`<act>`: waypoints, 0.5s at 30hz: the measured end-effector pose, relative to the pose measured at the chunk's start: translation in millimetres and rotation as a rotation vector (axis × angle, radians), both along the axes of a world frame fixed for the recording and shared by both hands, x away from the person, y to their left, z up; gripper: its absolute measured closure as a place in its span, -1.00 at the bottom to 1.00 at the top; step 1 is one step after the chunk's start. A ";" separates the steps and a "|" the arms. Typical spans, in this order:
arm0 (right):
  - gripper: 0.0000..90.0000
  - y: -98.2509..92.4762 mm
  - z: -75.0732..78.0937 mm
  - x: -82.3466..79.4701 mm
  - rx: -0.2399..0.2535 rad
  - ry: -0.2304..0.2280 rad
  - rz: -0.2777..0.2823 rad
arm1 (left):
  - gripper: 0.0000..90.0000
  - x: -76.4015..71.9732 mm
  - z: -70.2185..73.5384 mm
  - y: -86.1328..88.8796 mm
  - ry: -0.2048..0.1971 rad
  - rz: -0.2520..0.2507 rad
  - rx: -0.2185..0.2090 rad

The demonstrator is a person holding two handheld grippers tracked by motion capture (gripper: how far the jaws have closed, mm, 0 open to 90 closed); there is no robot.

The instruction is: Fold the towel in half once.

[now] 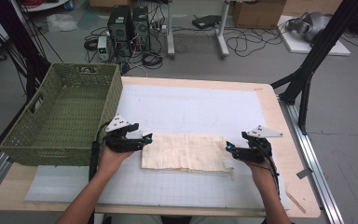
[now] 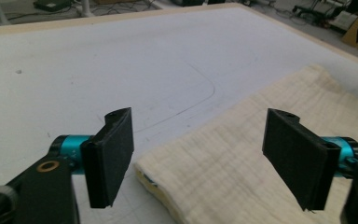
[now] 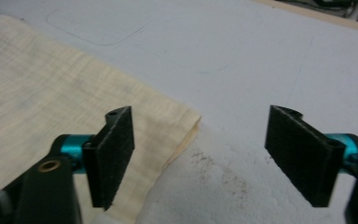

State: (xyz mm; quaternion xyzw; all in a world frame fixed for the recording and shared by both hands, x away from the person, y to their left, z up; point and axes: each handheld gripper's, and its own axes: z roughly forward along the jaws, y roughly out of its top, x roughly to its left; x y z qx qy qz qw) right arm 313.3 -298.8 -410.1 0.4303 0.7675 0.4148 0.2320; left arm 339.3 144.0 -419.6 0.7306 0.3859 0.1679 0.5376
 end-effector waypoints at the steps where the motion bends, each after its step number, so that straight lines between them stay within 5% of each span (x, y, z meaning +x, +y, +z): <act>1: -0.61 0.6 -0.7 -2.7 0.007 0.001 -0.001 | -0.61 -1.0 -0.3 -0.3 0.000 0.002 -0.008; 6: -0.73 4.8 -1.0 -12.3 0.015 -0.010 0.026 | -0.62 -5.5 -0.6 0.6 -0.006 -0.014 -0.011; 11: -0.74 4.1 5.8 -22.2 -0.009 -0.068 0.038 | -0.62 -13.7 2.2 -1.2 -0.025 -0.026 -0.006; 15: -0.74 -1.7 13.2 -24.7 0.041 -0.098 0.025 | -0.62 -19.5 4.1 -5.6 -0.047 -0.038 0.017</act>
